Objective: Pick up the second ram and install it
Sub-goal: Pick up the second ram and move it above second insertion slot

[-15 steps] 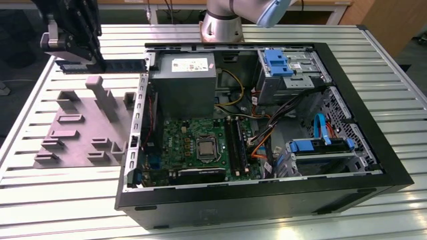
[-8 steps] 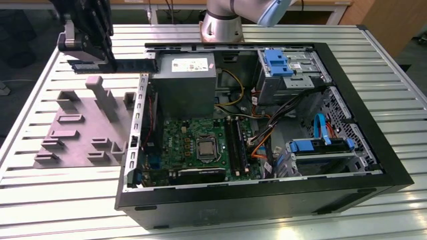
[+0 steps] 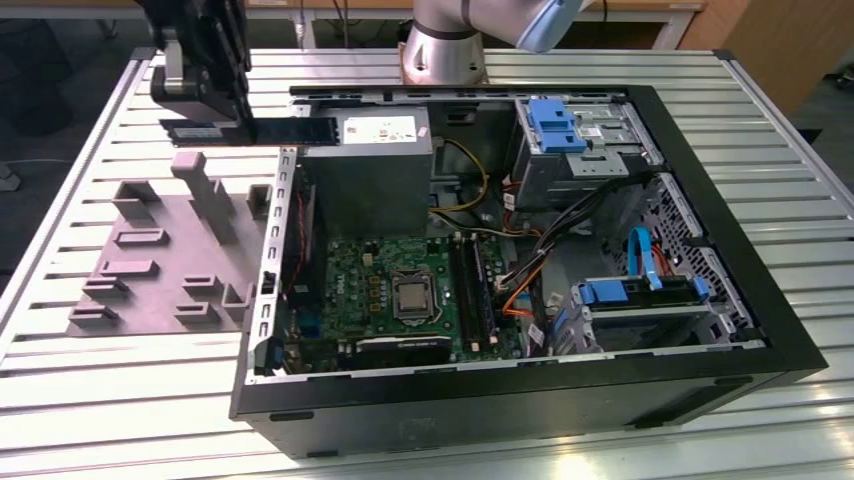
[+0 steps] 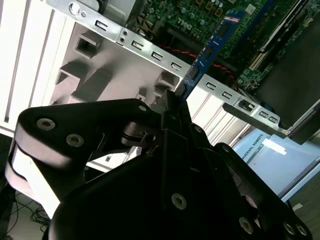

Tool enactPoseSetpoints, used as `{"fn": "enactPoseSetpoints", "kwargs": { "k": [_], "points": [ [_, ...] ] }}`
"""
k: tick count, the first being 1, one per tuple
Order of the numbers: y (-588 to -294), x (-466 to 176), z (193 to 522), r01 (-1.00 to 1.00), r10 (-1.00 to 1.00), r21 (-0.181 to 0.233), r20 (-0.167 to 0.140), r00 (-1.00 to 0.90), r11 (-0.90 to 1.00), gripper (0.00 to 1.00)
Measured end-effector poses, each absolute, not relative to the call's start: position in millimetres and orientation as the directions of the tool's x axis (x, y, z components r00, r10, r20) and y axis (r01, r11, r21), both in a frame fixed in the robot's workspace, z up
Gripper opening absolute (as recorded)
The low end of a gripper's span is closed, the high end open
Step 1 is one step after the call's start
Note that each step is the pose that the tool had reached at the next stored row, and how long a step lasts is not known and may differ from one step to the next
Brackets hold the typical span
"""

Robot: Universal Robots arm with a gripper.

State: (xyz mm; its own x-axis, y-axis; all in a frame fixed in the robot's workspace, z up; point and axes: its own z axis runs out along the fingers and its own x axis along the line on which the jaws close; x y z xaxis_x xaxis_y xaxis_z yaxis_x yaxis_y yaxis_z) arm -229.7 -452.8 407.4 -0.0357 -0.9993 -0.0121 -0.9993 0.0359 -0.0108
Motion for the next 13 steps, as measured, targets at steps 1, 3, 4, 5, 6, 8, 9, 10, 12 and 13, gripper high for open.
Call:
{"fn": "enactPoseSetpoints", "kwargs": {
  "k": [1,3,4,5,6,8,9,10,12,13],
  "points": [
    [-452.8,-227.9,407.4,-0.999,-0.999,-0.011,-0.012,-0.036,0.036,0.14],
    [-452.8,-224.1,407.4,-0.999,-0.999,-0.011,-0.012,-0.036,0.036,0.14],
    [-452.8,-222.3,407.4,-0.999,-0.999,-0.011,-0.012,-0.036,0.036,0.14],
    [-452.8,-220.3,407.4,-0.999,-0.999,-0.011,-0.012,-0.036,0.036,0.14],
    [-452.8,-218.6,407.4,-0.999,-0.999,-0.011,-0.012,-0.036,0.036,0.14],
    [-452.8,-215.1,407.4,-0.999,-0.999,-0.011,-0.012,-0.036,0.036,0.14],
    [-452.8,-213.4,407.4,-0.999,-0.999,-0.011,-0.012,-0.036,0.036,0.14],
    [-452.8,-211.8,407.4,-0.999,-0.999,-0.011,-0.012,-0.036,0.036,0.14],
    [-452.8,-209.6,407.4,-0.999,-0.999,-0.011,-0.012,-0.036,0.036,0.14],
    [-452.9,-209.3,407.4,-0.999,-0.999,-0.011,-0.012,-0.036,0.036,0.14]
  ]
}}
